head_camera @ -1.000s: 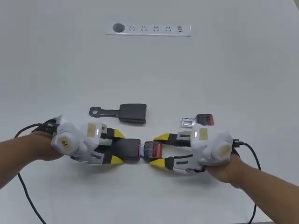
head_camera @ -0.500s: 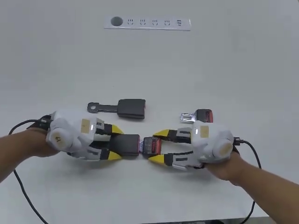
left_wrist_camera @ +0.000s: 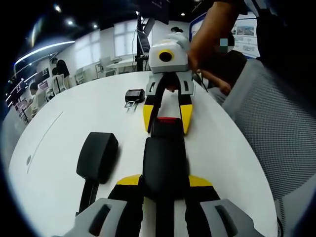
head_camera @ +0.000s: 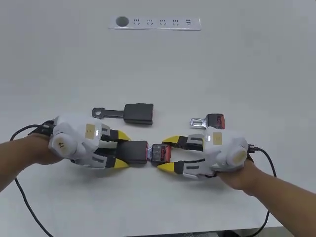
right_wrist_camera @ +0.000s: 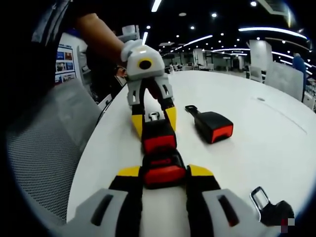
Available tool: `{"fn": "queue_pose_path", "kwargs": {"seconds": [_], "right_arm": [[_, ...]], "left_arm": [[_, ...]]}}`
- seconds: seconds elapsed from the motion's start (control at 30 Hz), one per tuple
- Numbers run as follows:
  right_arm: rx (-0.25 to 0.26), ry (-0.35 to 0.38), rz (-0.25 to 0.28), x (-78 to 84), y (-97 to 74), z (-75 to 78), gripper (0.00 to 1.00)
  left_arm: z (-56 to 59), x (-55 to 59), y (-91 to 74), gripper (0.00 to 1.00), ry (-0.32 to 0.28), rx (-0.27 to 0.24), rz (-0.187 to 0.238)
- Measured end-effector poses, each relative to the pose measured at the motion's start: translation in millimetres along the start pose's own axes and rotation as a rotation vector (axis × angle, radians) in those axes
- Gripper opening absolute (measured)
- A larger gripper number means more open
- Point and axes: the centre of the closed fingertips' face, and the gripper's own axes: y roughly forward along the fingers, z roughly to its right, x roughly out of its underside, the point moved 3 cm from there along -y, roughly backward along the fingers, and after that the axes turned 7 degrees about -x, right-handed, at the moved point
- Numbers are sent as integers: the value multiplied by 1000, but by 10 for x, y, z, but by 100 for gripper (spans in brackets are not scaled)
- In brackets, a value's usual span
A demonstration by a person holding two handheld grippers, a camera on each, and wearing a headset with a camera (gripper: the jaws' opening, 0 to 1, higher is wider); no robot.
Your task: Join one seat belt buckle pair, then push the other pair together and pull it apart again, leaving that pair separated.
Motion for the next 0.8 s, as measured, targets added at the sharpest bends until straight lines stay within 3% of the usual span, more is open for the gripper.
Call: {"fn": "queue_pose_path", "kwargs": {"seconds": [0.2,0.3,0.43,0.5,0.53,0.63,0.67,0.73,0.77,0.8], "right_arm": [[5,12,12,-1,6,-4,34],[10,23,15,6,7,-6,34],[22,15,-10,-10,13,-16,36],[60,57,-67,41,16,-22,37],[62,47,-46,-13,31,-70,39],[60,76,-40,-74,59,-106,59],[75,72,-34,-115,47,-106,67],[96,57,-10,-186,10,-92,71],[106,65,-12,-205,-16,-74,74],[116,62,-13,-217,-36,-63,77]], "left_arm": [[-19,11,9,33,-32,4,-21],[-26,-11,28,34,-4,16,-50],[-20,4,19,34,-14,4,-75],[-10,-4,34,35,-50,-11,-88],[-6,-16,43,35,-70,-17,-100],[-22,-18,62,39,-159,-71,-142],[-1,-33,55,42,-166,-60,-150],[19,-49,50,52,-245,-69,-167],[14,-63,46,58,-260,-81,-164],[16,-98,19,61,-231,-85,-147]]}}
